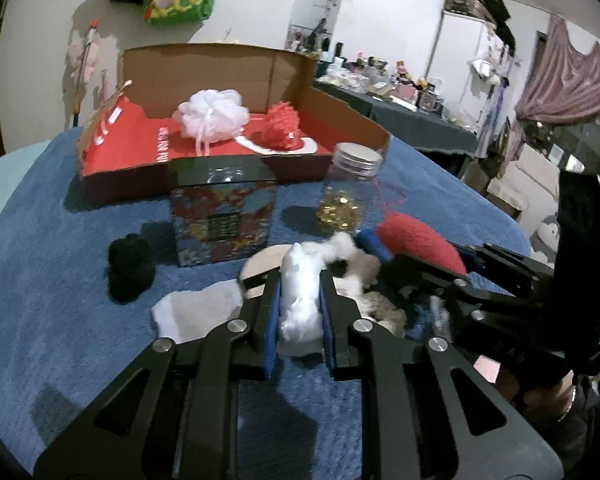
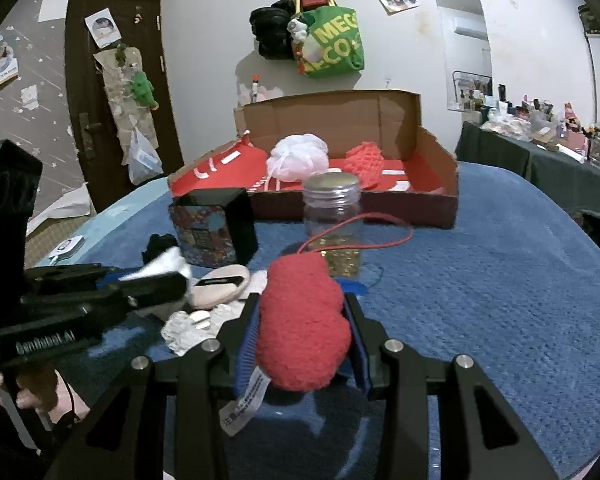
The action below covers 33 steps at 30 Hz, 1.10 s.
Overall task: Organize soft objects
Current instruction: 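Carry the white cloth and red pouch together into the box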
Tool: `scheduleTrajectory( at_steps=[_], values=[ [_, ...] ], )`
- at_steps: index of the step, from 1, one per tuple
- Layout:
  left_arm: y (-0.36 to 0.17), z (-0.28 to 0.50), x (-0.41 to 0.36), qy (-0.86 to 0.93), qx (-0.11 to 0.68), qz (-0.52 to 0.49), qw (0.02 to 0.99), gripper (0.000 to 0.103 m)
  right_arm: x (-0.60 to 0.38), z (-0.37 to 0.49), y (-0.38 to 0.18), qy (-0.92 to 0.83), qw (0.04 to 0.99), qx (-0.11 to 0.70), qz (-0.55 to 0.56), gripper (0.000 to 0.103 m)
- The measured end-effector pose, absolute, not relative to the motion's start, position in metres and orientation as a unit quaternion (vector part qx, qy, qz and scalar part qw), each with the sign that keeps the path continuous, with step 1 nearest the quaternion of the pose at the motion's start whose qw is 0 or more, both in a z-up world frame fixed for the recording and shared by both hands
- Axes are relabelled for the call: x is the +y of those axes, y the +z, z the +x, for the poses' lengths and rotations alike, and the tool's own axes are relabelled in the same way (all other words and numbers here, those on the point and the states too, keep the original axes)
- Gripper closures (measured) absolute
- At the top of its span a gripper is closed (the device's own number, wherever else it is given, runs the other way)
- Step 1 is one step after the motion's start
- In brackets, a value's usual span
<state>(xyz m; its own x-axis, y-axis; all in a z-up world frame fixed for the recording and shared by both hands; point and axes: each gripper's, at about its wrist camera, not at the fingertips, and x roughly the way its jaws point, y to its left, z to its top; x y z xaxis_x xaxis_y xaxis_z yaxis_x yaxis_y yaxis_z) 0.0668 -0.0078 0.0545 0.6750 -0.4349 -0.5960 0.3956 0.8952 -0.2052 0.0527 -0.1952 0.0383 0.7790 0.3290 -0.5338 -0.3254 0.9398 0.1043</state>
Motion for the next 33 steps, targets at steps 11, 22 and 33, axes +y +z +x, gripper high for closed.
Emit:
scheduleTrajectory(
  at_steps=[11,22,33],
  values=[
    [0.072,0.079,0.038,-0.173,0.349,-0.028,0.920,0.086,-0.230,0.065,0.048,0.106,0.950,0.292,-0.011,0.061],
    [0.073,0.118,0.066,-0.160,0.386,-0.010,0.909,0.086,-0.243,0.097,0.059,0.061,0.956,0.282,-0.049,0.060],
    [0.085,0.154,0.065,-0.178,0.381,0.035,0.906,0.086,-0.244,0.135,0.072,0.075,0.957,0.274,-0.063,0.060]
  ],
)
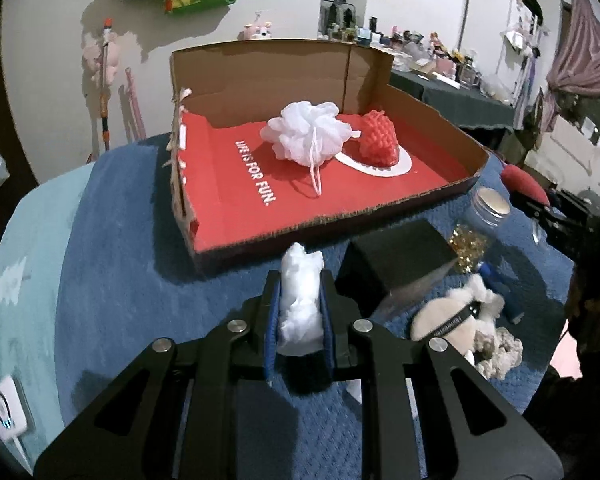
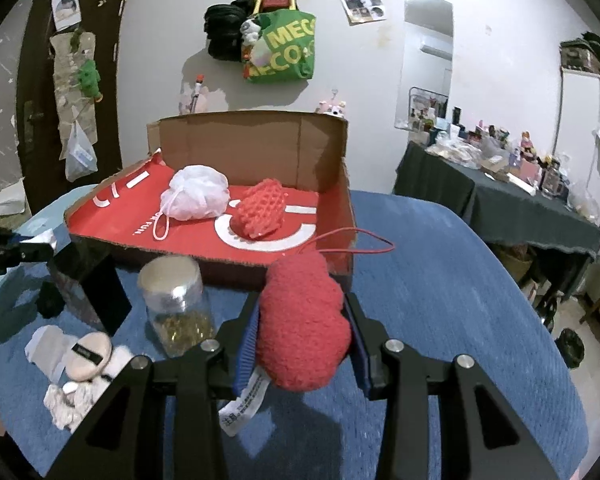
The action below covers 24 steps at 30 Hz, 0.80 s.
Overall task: Organize soft objects
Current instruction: 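Carry the white cloth and red pouch together into the box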
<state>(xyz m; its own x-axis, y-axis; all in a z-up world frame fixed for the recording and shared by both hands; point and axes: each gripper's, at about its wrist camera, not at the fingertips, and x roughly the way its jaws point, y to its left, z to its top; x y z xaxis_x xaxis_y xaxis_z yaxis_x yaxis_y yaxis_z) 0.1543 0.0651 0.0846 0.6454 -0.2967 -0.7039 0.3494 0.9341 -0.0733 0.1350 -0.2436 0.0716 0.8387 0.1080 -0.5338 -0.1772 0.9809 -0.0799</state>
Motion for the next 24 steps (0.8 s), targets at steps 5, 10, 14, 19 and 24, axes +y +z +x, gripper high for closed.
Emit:
scheduleTrajectory(
  at_steps=[5,10,14,19,24],
  values=[
    [0.090,0.172,0.062,-0.193,0.384,0.047,0.902,0.086,-0.233,0.152,0.076,0.099,0.952,0.274,-0.091,0.060],
    [0.095,0.190,0.057,-0.210,0.389,0.052,0.895,0.086,-0.224,0.170,0.080,0.122,0.946,0.279,-0.107,0.060],
    [0.097,0.207,0.051,-0.214,0.398,0.057,0.890,0.086,-0.218,0.191,0.085,0.135,0.940,0.291,-0.115,0.060],
    [0.100,0.229,0.042,-0.215,0.412,0.067,0.883,0.086,-0.210,0.220,0.088,0.147,0.925,0.326,-0.128,0.060],
    [0.099,0.252,0.033,-0.217,0.432,0.072,0.873,0.086,-0.199,0.250,0.082,0.152,0.902,0.377,-0.148,0.060]
  ],
)
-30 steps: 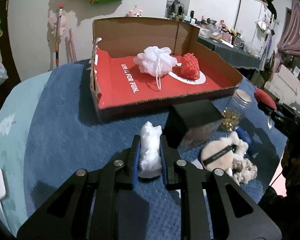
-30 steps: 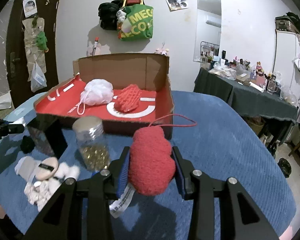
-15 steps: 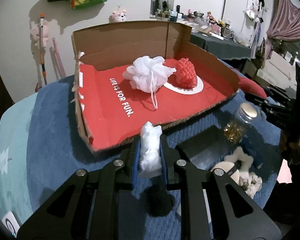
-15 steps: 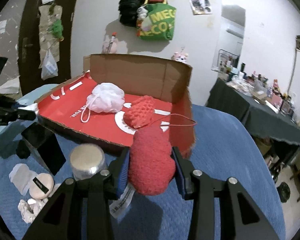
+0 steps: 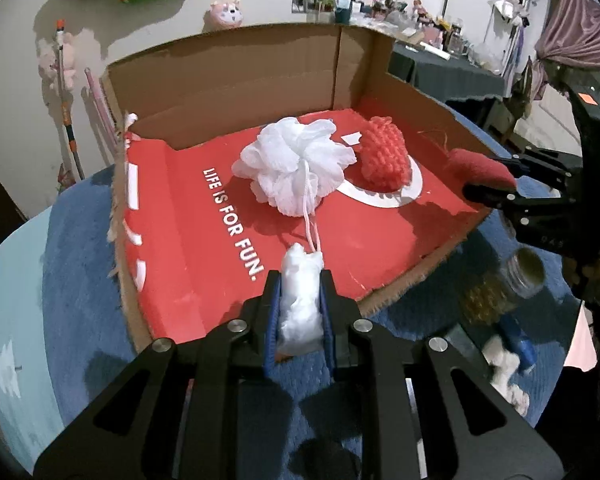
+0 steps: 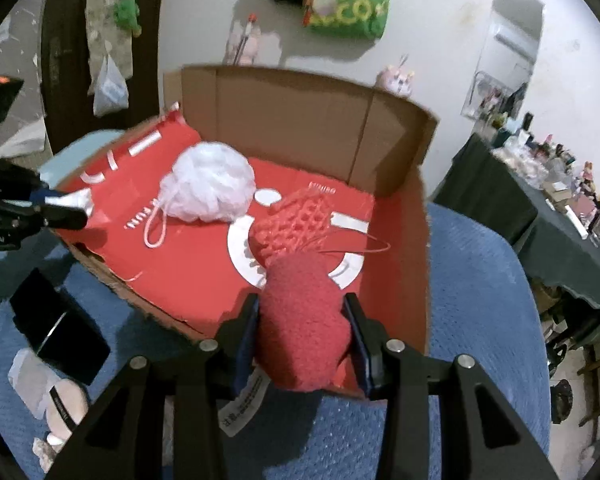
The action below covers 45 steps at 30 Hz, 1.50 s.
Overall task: Organize soft objects
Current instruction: 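Carry the white cloth and red pouch together into the box, then open both tools to drop the cloth and pouch in the box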
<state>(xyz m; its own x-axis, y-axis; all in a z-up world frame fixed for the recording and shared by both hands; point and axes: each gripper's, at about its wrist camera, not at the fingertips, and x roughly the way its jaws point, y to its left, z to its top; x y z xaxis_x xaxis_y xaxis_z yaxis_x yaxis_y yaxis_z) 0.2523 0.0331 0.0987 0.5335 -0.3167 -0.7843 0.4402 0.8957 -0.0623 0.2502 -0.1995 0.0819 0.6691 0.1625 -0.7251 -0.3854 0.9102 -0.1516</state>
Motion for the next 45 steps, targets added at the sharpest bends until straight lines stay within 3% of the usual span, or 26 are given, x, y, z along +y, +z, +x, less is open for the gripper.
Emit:
scheduleTrajectory(
  at_steps=[13,31,36,42,44,45],
  values=[
    [0.074,0.305,0.018,-0.194,0.492,0.092,0.844,0.086,-0.186,0.313,0.051,0.138,0.848,0.485,-0.161,0.060],
    [0.055,0.328,0.012,-0.156,0.502,0.143,0.839,0.086,-0.177,0.329,0.043,0.113,0.848,0.482,-0.188,0.058],
    [0.054,0.328,0.008,-0.159,0.497,0.148,0.840,0.085,-0.176,0.332,0.044,0.119,0.846,0.483,-0.194,0.051],
    [0.055,0.323,0.011,-0.181,0.496,0.129,0.839,0.080,-0.173,0.330,0.045,0.129,0.845,0.480,-0.199,0.041],
    [0.056,0.323,0.014,-0.193,0.499,0.111,0.838,0.076,-0.172,0.328,0.046,0.132,0.845,0.479,-0.197,0.039],
    [0.058,0.323,0.015,-0.195,0.499,0.105,0.838,0.066,-0.172,0.327,0.047,0.135,0.846,0.478,-0.196,0.036]
  ],
)
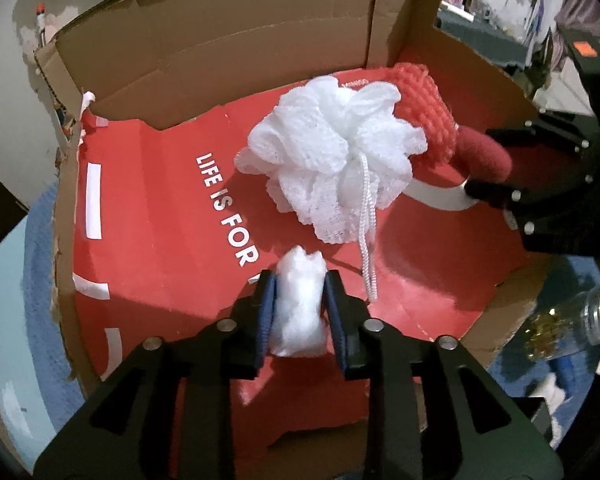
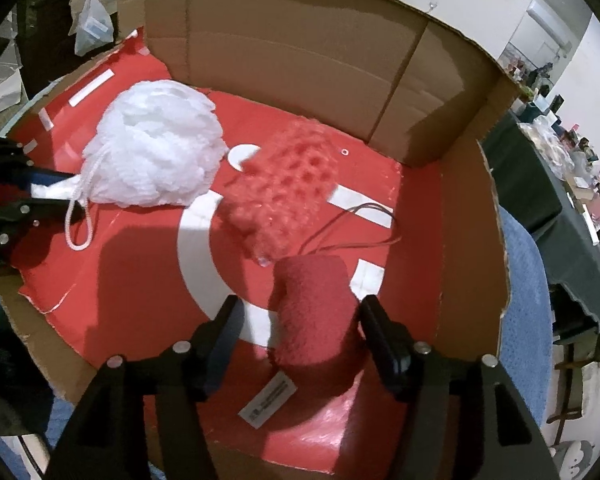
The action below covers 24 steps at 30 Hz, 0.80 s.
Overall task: Organize soft objects
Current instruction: 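Open both tools to drop the cloth and pouch in the box, then withdraw both tools from the box toward the remaining items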
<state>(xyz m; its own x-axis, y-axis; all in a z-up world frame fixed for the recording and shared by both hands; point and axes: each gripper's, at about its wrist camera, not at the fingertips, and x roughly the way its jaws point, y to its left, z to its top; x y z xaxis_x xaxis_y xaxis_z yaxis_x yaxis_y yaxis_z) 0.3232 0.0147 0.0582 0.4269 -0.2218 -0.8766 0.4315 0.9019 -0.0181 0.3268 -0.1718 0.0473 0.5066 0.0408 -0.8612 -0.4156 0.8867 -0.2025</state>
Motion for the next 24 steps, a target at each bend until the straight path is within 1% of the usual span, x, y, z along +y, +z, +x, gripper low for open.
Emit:
scheduleTrajectory(
  at_steps=[1,2,3,5,11,14,16,18,20,22,24],
  values=[
    [0.060,0.323,0.016,-0.198,0.496,0.098,0.840,0.042,-0.171,0.325,0.049,0.138,0.846,0.477,-0.196,0.035],
    [0.058,0.325,0.024,-0.203,0.493,0.088,0.841,0.033,-0.170,0.323,0.051,0.141,0.846,0.475,-0.196,0.033],
    [0.060,0.325,0.027,-0.205,0.490,0.080,0.844,0.030,-0.170,0.321,0.052,0.143,0.847,0.473,-0.195,0.030],
    [0.068,0.321,0.030,-0.210,0.467,0.069,0.856,0.030,-0.169,0.318,0.056,0.143,0.850,0.468,-0.195,0.026],
    [0.088,0.304,0.038,-0.212,0.445,0.044,0.869,0.030,-0.173,0.302,0.080,0.153,0.864,0.448,-0.171,0.024],
    [0.106,0.290,0.031,-0.207,0.423,0.043,0.881,0.030,-0.177,0.291,0.097,0.156,0.875,0.431,-0.156,0.019],
    [0.118,0.279,0.030,-0.208,0.408,0.039,0.888,0.027,-0.182,0.280,0.112,0.161,0.884,0.415,-0.140,0.016],
    [0.132,0.264,0.029,-0.209,0.389,0.034,0.897,0.027,-0.187,0.267,0.128,0.165,0.894,0.396,-0.125,0.010],
    [0.145,0.246,0.027,-0.209,0.370,0.029,0.905,0.026,-0.191,0.252,0.143,0.167,0.905,0.375,-0.112,0.007],
    [0.157,0.228,0.023,-0.210,0.351,0.026,0.912,0.022,-0.194,0.236,0.157,0.168,0.914,0.355,-0.100,0.006],
    [0.165,0.212,0.020,-0.208,0.335,0.027,0.919,0.018,-0.198,0.217,0.170,0.171,0.923,0.334,-0.088,0.002]
  ],
)
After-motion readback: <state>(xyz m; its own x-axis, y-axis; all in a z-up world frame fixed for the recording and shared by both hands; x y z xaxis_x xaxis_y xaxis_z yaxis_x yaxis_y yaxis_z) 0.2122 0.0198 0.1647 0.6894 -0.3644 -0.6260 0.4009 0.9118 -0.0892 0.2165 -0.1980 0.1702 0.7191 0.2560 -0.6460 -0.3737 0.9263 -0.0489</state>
